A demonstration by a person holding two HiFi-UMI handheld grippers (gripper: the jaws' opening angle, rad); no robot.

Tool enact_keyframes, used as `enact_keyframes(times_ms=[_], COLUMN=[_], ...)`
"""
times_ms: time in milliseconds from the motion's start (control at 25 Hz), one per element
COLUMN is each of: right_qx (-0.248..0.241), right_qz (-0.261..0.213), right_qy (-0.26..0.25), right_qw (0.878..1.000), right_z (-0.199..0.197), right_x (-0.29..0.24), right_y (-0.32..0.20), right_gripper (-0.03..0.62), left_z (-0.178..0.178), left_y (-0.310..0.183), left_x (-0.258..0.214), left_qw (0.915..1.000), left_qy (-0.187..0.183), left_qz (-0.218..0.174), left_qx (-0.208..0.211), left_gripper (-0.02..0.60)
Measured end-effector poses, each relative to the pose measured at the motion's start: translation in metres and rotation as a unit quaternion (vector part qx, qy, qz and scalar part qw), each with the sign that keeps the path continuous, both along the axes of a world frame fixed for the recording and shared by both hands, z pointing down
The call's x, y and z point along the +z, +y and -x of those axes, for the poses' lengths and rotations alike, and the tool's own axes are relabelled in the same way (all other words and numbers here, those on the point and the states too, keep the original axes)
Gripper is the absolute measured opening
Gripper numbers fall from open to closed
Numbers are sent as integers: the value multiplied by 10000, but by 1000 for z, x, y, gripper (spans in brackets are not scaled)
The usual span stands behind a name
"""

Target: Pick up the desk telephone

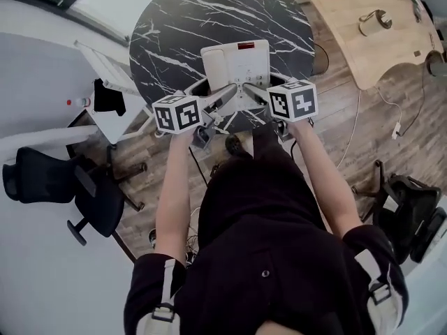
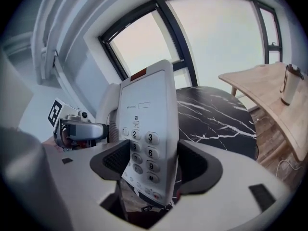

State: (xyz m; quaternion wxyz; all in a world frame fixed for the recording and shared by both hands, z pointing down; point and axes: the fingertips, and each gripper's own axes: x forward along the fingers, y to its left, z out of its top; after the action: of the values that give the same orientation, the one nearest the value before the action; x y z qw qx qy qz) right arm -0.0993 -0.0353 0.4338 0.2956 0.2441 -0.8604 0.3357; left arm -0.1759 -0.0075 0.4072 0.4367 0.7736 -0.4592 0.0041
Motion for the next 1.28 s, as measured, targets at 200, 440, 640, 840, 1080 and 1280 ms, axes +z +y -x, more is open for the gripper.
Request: enact_keyframes(times_ms=[200, 440, 640, 840, 1080, 1280], right_qx=[-214, -369, -459, -391, -336, -259], right_qz=[-637, -1329, -1880, -2040, -2273, -2380], right_qy=[-343, -651, -715, -832, -933, -1026], right_qw=[9972, 9883, 9785, 9747, 9688, 9655], right_z=[21, 42, 48, 53, 55, 51], right_x=[-60, -120, -157, -176, -195, -203], right_y=[-11, -16, -14, -15, -16, -18], right_gripper=[316, 316, 316, 314, 314, 314], left_z=[20, 39, 46, 52, 54, 51], left_y=[-5, -4, 1, -1, -2, -4], left_x=[-59, -116, -144, -164, -182, -190], left_qw=[9981, 9940, 9926, 9893, 9866, 9852], left_qy=[-276, -459, -356, -405, -393, -472], left_qz=[-517, -938, -1107, -1347, -1534, -1610], left_qx=[-200, -326, -347, -388, -397, -348], left_gripper=[390, 391, 393, 391, 391, 391])
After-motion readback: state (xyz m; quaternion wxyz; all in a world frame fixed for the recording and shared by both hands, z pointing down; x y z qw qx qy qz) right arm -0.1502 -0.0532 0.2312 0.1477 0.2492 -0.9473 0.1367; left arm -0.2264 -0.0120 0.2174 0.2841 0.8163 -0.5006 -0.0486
